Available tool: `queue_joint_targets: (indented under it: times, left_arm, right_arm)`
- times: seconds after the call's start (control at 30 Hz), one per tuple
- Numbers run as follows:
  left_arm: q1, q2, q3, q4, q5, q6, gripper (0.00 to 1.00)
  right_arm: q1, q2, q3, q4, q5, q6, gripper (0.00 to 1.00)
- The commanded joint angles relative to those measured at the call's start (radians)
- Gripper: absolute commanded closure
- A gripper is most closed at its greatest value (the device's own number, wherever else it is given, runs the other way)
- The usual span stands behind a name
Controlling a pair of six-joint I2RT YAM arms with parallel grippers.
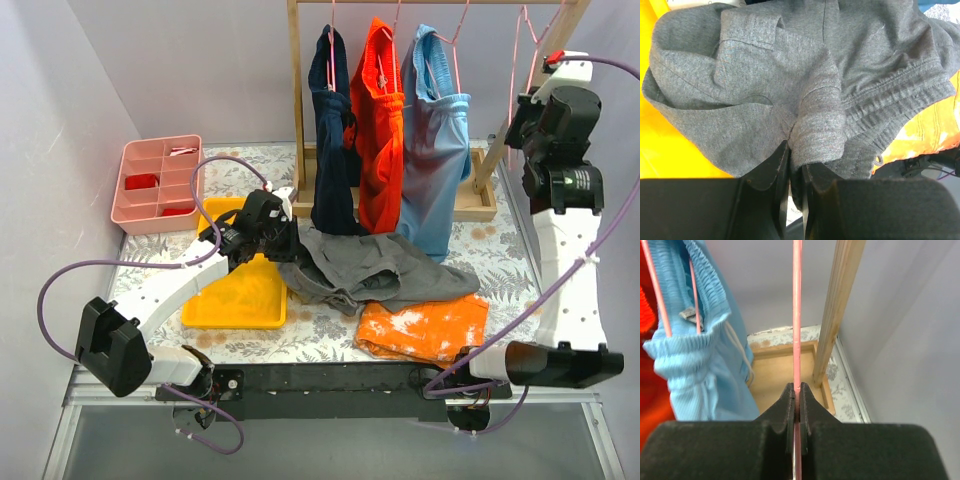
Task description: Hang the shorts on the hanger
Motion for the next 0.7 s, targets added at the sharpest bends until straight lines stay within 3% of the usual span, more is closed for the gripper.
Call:
queue_joint_targets:
  times: [0.0,0.33,0.5,0.67]
  left_arm:
    - [0.000,-0.048,-0.018,0.009,-0.027,-0.016,0.89]
    - [0.000,-0.072,-0.048,0.032,-0.077,-0.028,0.90]
    - [0.005,-0.066,-0.067,0.048,-0.122,-0.030,0.90]
    - [0.026,-0.058,-0.068,0.055,-0.141,-0.045,0.90]
  right_arm:
    - [0.002,-0.122,-0.027,-0.089,0.002,0.086,0.99]
    - [0.002,-0.447,-0.113,-0.284,-0.143,0.159,0.99]
    - [0.002,-0.481,0.032,-0.440,-0.413,0.139,0.99]
    - [0.056,-0.495,0.062,-0.422,-0.617,0.174,0.99]
